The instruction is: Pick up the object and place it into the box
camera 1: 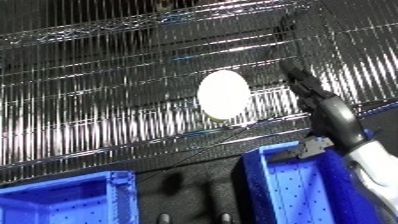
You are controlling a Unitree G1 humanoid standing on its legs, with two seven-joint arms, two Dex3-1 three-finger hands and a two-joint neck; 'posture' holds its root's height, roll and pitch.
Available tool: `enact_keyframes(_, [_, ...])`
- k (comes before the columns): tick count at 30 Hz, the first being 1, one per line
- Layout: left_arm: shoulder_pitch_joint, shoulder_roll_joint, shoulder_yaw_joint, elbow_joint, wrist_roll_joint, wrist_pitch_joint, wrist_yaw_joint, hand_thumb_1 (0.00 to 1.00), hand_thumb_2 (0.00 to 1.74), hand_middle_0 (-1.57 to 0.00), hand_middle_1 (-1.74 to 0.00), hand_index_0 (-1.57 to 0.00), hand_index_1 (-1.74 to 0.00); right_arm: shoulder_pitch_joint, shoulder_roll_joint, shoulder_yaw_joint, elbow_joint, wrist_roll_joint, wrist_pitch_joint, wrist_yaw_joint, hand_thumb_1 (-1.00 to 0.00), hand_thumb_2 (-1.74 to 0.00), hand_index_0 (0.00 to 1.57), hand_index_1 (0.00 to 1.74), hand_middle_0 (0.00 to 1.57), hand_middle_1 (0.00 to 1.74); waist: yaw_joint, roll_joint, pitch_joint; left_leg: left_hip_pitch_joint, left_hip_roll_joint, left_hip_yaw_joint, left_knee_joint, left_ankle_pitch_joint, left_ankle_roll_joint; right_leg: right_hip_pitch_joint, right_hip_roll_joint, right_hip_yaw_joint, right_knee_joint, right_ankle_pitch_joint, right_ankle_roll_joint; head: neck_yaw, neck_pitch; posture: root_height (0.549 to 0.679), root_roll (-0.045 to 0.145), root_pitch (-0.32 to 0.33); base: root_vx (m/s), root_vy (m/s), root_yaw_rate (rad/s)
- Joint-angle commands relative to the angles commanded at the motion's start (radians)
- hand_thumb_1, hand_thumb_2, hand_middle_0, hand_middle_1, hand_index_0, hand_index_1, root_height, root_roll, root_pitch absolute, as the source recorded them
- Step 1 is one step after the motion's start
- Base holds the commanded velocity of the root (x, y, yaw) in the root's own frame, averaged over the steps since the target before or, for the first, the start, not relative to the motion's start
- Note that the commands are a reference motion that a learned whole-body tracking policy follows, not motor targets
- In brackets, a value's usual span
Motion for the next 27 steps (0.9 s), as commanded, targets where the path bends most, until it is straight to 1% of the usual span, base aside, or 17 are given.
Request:
enact_keyframes(4, [-0.004,-0.001,-0.013,-0.005,-0.007,-0.005,-0.004,0.0,0.0,0.0,0.0,0.0,0.0,-0.051,0.012,0.028,0.04,0.014,0.016,0.006,0.0,0.0,0.0,0.0,0.0,0.0,0.01,0.009,0.005,-0.013,-0.007,-0.001,0.0,0.004,0.0022,-0.014,-0.0028,-0.002,0.004,0.003,-0.0017,0.02,0.019,0.607,0.055,0.05,-0.004,0.019,0.05])
enact_keyframes(10, [-0.002,-0.005,-0.035,-0.023,-0.016,-0.007,-0.002,0.0,0.0,0.0,0.0,0.0,0.0,-0.119,0.041,0.058,0.093,0.05,0.033,0.021,0.0,0.0,0.0,0.0,0.0,0.0,0.027,0.022,0.005,-0.035,-0.02,-0.005,0.006,0.005,0.0044,-0.036,-0.0065,-0.007,0.014,0.003,-0.0052,0.052,0.031,0.605,0.057,0.061,-0.004,0.011,0.053])
enact_keyframes(16, [0.004,-0.008,-0.055,-0.04,-0.029,-0.016,-0.007,0.0,0.0,0.0,0.0,0.0,0.0,-0.183,0.067,0.084,0.113,0.049,0.051,0.02,0.0,0.0,0.0,0.0,0.0,0.0,0.043,0.032,0.005,-0.046,-0.031,-0.009,-0.003,0.014,0.0078,-0.047,-0.0081,-0.015,0.011,0.005,-0.011,0.078,0.05,0.606,0.06,0.073,-0.003,0.01,0.04])
enact_keyframes(23, [0.009,-0.013,-0.07,-0.061,-0.04,-0.016,-0.007,0.0,0.0,0.0,0.0,0.0,0.0,-0.235,0.094,0.106,0.114,0.032,0.073,0.021,0.0,0.0,0.0,0.0,0.0,0.0,0.056,0.043,0.005,-0.061,-0.04,-0.012,-0.009,0.023,0.0096,-0.062,-0.0105,-0.022,0.013,0.007,-0.0174,0.098,0.058,0.606,0.064,0.085,-0.021,0.009,0.043])
enact_keyframes(27, [0.009,-0.02,-0.076,-0.072,-0.042,-0.015,-0.002,0.0,0.0,0.0,0.0,0.0,0.0,-0.257,0.114,0.117,0.109,0.022,0.085,0.019,-0.2,-0.35,0.31,0.35,0.31,0.35,0.063,0.047,0.005,-0.062,-0.044,-0.015,-0.019,0.031,0.0106,-0.063,-0.0111,-0.027,0.007,0.01,-0.0202,0.111,0.07,0.607,0.066,0.089,-0.018,0.001,0.04])
